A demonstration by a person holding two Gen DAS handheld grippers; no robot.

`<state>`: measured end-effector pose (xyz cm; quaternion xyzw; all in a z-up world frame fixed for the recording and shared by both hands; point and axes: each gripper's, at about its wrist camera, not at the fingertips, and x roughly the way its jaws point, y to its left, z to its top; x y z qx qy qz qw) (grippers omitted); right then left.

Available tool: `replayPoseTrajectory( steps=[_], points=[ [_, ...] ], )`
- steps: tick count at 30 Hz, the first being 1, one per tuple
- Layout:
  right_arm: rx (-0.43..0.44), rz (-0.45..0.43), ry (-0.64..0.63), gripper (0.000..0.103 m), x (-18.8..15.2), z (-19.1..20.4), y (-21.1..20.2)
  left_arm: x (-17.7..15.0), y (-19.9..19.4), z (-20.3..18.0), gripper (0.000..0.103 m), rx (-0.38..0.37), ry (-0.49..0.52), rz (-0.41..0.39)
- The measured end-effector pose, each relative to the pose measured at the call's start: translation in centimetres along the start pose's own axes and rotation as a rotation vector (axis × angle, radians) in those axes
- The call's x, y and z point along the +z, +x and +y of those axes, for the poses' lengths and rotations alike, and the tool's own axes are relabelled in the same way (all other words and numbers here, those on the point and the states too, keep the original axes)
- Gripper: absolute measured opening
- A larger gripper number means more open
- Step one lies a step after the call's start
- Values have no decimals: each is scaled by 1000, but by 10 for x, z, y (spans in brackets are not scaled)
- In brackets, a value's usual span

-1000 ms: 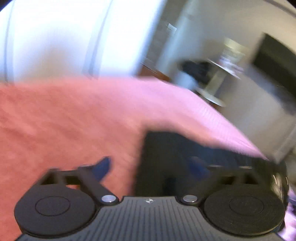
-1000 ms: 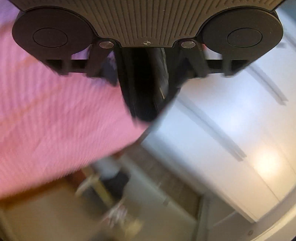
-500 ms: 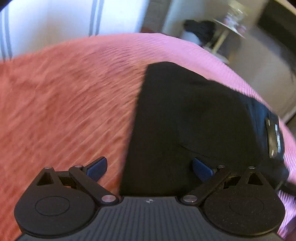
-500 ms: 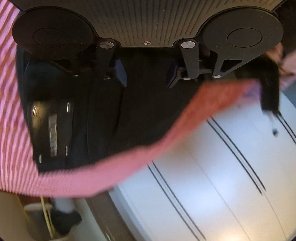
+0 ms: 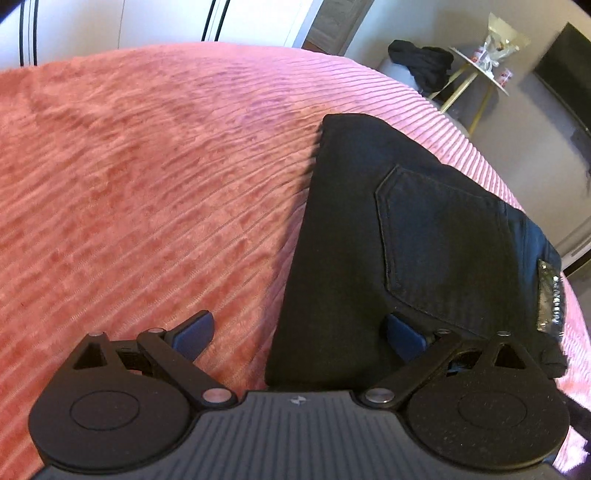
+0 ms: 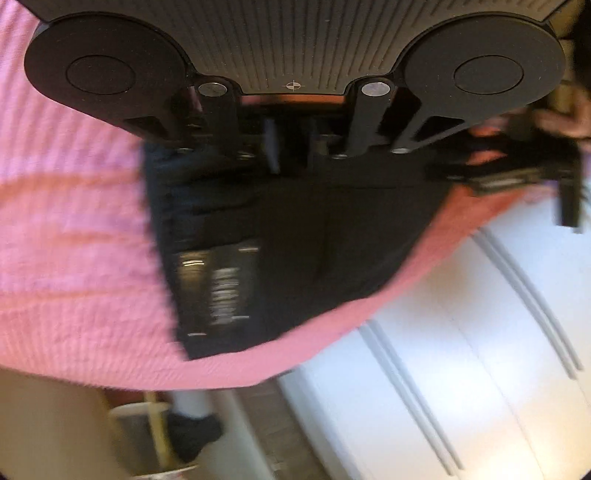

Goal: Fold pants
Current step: 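Lower the waistband onto the stack and open the right gripper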

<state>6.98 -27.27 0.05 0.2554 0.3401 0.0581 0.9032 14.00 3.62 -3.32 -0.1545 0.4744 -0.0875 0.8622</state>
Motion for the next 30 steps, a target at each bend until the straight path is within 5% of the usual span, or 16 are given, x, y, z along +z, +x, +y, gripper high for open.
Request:
replayPoseTrajectory(
  steps=[2,9,10,11,15,17,19,24,30],
  points=[
    [24,-7,119,7,-1,-16,-3,-1,-3,-3,99,17,12,-6],
    [-41,-70,79,12,-16,-8,-27,-6,-27,-9,99,80,27,-52],
    [-72,-81,88,27,-17,-9,-32,-7,-34,-9,99,94,27,-71],
    [-118,-88,95,53,-18,-9,-36,-9,-40,-10,99,102,27,-89],
    [-142,-60,139,61,-27,-5,-45,-16,-68,-15,99,109,44,-154],
    [-129,-40,113,86,-35,7,-50,-24,-81,-20,99,103,75,-177],
    [-145,-30,58,98,-43,25,-53,-32,-90,-26,99,99,107,-181],
    [-187,-21,-22,102,-67,61,-68,-47,-114,-38,99,87,165,-204],
    [-337,-87,-68,103,-78,98,-71,-60,-139,-59,99,62,257,-240]
  ],
)
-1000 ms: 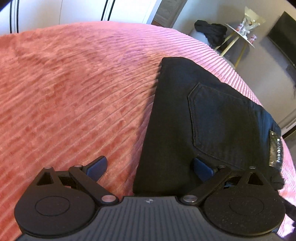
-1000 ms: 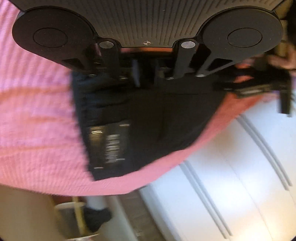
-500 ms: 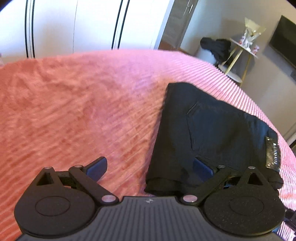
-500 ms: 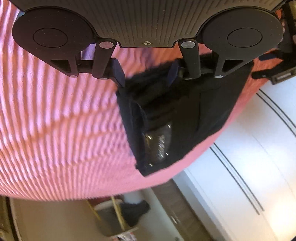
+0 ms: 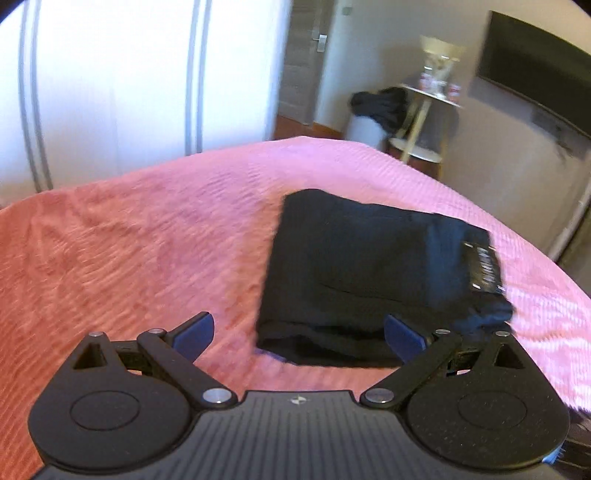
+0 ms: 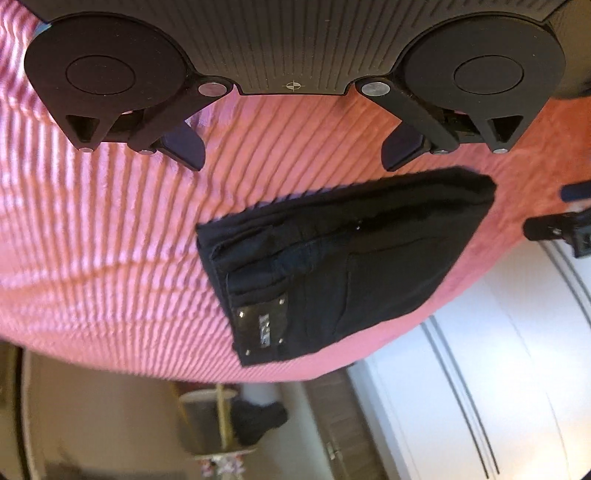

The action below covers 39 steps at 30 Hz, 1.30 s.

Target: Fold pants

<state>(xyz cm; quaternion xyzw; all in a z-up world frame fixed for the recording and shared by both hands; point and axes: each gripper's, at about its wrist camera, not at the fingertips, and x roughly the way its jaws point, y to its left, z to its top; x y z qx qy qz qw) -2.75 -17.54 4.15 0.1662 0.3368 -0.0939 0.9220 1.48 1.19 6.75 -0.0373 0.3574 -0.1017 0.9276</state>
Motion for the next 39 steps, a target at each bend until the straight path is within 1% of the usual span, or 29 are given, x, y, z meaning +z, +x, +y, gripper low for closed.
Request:
replayPoseTrajectory(
  steps=[2,4,6,7,9,11,12,14,17,22,27,33,39],
  points=[
    [9,-39,-56,103,-1,14,-3,-1,-1,1,99,-22,-9,21],
    [27,-65,-111,103,-1,25,-3,-2,0,4,99,-28,-21,48],
    [20,-59,-150,103,5,34,5,-4,4,8,99,-4,-8,62],
    [12,-42,-173,103,8,38,9,-7,6,8,99,23,7,65],
    [-2,24,-251,103,14,47,20,-11,17,10,99,74,29,89],
    [-28,97,-317,103,15,50,36,-14,30,15,99,68,11,134],
    [-50,113,-326,103,14,49,43,-14,34,15,99,70,8,138],
    [-71,140,-330,103,10,46,52,-14,41,14,99,66,18,147],
    [-61,166,-299,103,9,42,58,-16,51,10,99,59,51,185],
    [-62,128,-279,103,13,41,56,-18,56,4,99,50,81,198],
    [-58,131,-258,103,15,37,55,-17,58,3,99,58,94,204],
    [-66,109,-223,103,18,31,49,-17,56,3,99,54,103,199],
    [-75,94,-221,103,19,30,45,-17,54,3,99,51,108,193]
  ],
)
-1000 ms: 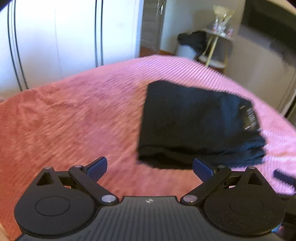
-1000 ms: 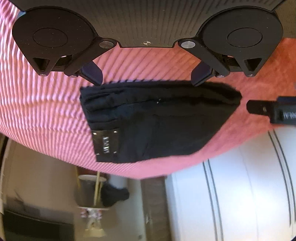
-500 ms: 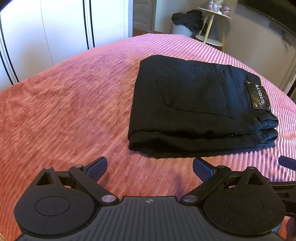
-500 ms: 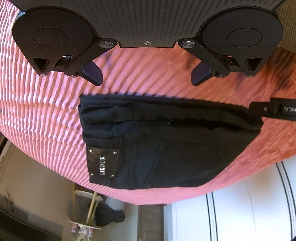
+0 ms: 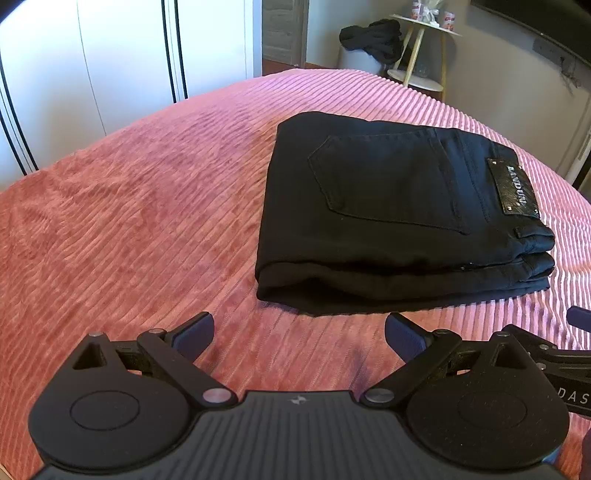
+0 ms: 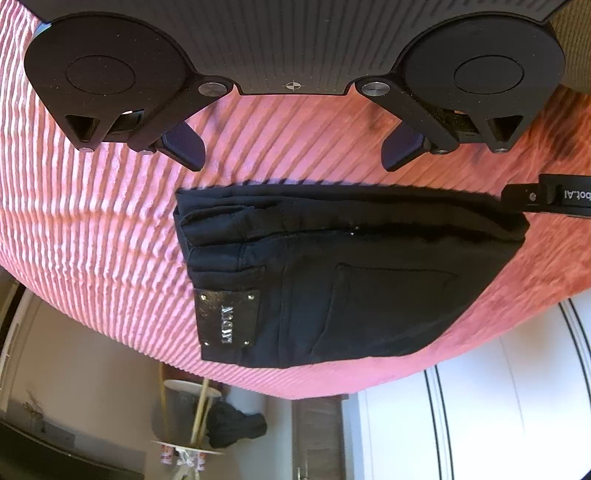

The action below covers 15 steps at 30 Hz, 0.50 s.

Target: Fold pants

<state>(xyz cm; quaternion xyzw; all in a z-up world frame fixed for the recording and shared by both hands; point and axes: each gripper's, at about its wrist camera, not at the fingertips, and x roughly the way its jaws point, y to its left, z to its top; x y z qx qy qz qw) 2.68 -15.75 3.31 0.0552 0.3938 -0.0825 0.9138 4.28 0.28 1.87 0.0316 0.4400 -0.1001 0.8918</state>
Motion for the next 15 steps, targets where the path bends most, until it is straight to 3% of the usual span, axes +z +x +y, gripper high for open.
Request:
replayPoseTrajectory(
  steps=[15],
  points=[
    [-7,-9,-6,103,-1,-3,-2,0,-1,-1,99,2,7,-3]
  ],
)
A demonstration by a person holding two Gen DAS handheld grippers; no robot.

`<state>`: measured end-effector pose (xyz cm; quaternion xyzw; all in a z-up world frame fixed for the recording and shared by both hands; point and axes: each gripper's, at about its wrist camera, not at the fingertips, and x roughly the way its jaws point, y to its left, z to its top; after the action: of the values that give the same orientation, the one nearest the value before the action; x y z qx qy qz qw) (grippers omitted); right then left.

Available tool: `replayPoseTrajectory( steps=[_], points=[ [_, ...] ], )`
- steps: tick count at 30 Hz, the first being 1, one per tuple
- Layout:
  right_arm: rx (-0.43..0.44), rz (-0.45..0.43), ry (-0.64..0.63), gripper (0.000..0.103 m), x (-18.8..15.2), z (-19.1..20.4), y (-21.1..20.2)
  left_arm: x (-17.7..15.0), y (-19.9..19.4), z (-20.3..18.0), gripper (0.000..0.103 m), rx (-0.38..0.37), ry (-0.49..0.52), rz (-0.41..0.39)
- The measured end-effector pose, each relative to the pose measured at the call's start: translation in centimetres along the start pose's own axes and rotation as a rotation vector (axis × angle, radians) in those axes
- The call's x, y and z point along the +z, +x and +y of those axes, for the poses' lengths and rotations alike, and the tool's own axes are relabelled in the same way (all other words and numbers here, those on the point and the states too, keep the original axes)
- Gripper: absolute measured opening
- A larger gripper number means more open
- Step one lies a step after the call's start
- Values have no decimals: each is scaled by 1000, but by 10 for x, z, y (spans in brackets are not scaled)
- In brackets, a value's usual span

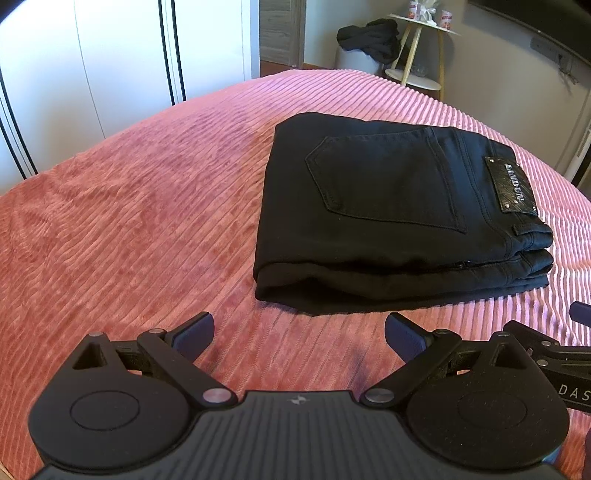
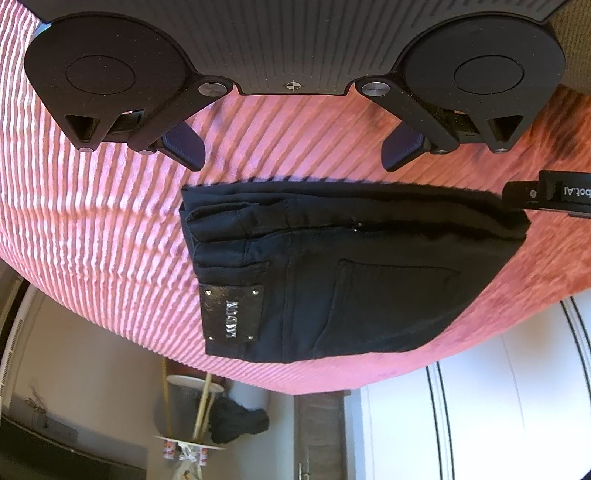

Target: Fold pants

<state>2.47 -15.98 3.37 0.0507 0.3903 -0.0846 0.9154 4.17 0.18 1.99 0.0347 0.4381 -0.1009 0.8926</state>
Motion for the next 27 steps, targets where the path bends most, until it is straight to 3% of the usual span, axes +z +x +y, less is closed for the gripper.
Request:
replayPoseTrajectory(
  steps=[27],
  points=[
    [-20,-31,-9,103,3,-2,-5,0,2,-1,99,13,22,4]
  ],
)
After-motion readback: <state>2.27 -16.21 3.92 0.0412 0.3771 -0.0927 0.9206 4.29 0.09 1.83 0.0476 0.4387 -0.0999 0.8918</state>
